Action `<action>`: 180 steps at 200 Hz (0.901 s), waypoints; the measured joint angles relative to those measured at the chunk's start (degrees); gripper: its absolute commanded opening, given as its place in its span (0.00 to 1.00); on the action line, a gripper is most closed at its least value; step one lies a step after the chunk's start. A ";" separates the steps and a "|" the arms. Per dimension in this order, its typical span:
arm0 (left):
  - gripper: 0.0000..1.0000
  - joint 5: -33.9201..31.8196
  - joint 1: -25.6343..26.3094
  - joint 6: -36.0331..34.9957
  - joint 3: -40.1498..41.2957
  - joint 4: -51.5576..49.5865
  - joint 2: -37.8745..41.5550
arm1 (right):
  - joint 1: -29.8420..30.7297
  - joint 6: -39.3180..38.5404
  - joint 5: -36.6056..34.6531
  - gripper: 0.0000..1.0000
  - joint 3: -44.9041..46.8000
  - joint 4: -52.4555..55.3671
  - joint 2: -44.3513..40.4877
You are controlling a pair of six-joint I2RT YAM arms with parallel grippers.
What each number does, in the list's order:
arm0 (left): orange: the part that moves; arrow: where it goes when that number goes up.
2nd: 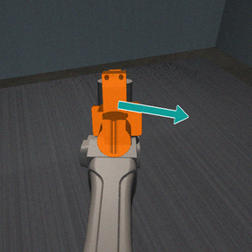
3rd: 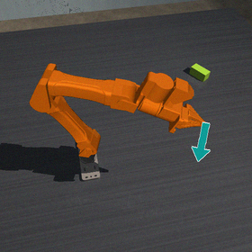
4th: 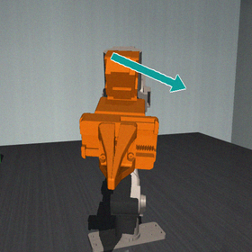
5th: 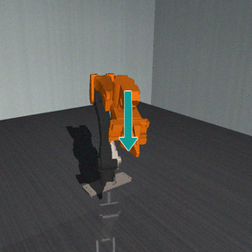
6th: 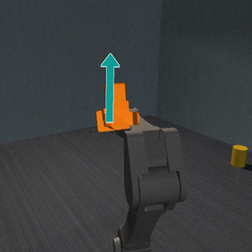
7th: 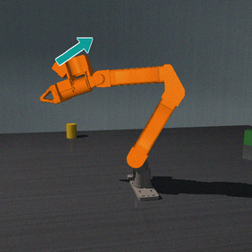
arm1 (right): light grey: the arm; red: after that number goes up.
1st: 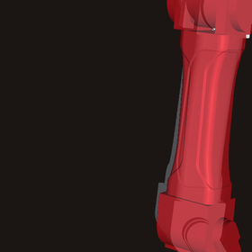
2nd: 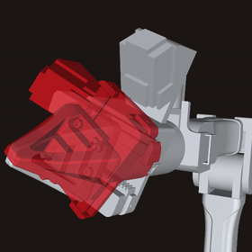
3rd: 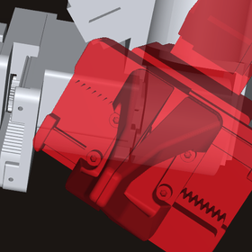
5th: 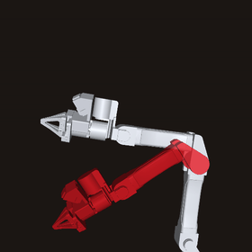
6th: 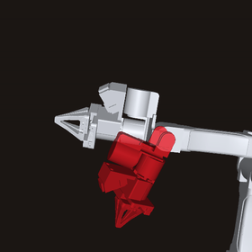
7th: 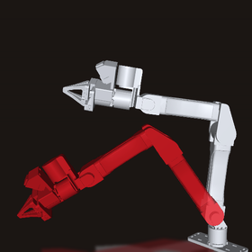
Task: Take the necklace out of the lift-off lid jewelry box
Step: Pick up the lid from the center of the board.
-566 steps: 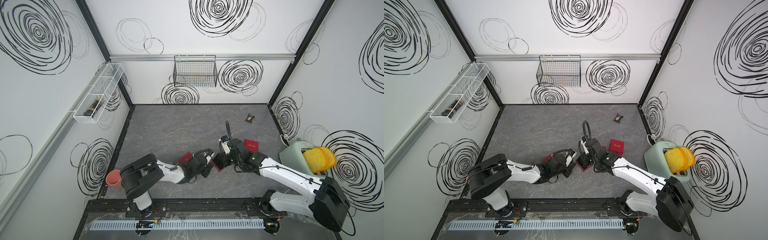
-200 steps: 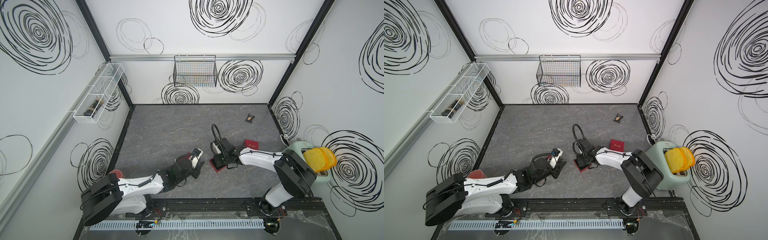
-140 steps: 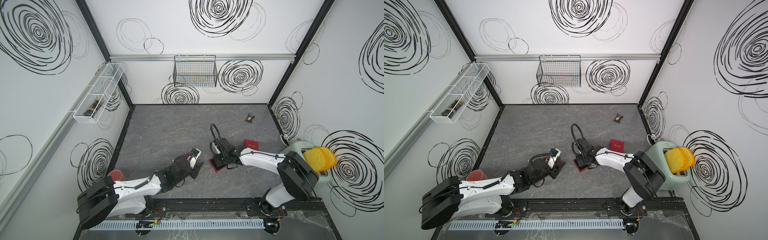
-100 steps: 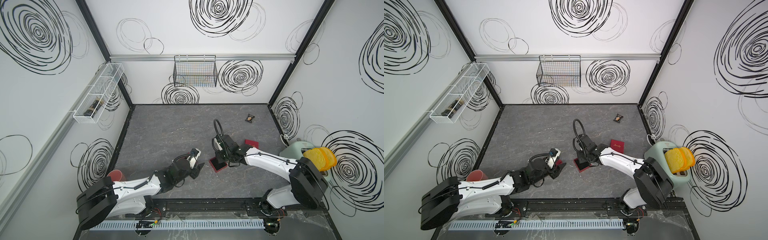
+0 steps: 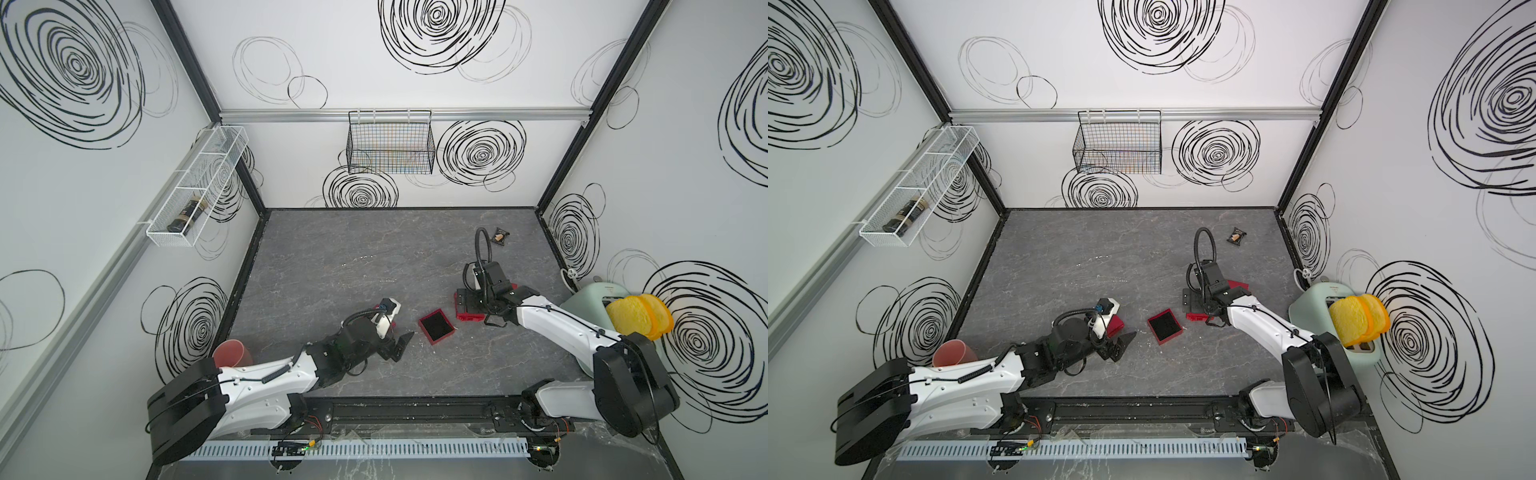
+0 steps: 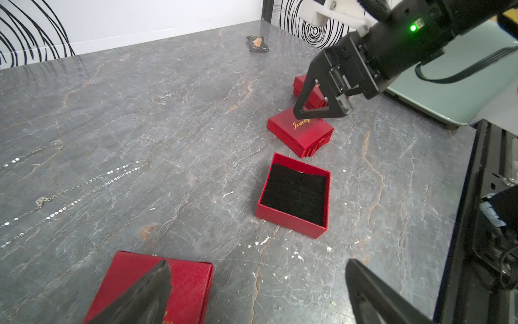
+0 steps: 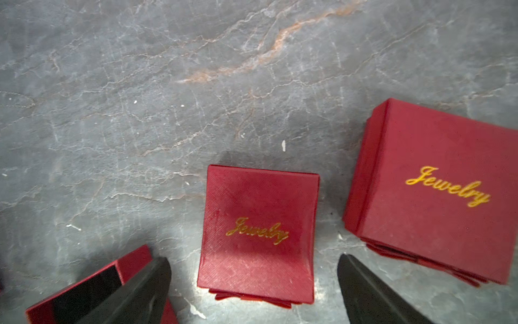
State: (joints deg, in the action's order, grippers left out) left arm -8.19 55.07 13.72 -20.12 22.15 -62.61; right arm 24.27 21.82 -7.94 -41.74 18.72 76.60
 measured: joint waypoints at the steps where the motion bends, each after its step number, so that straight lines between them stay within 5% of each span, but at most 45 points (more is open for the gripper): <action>1: 0.98 0.02 0.00 0.00 0.00 0.00 0.02 | -0.04 0.00 -0.02 0.97 0.00 -0.04 0.04; 180: 0.96 1.53 0.00 -0.22 0.42 -1.36 0.83 | -0.70 -1.18 2.89 0.97 -0.96 -1.66 10.60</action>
State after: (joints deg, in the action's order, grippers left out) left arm -6.66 55.07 13.50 -19.70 20.80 -61.78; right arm 23.57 20.64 -5.06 -42.70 17.06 87.20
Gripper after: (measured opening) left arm 0.961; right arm 0.974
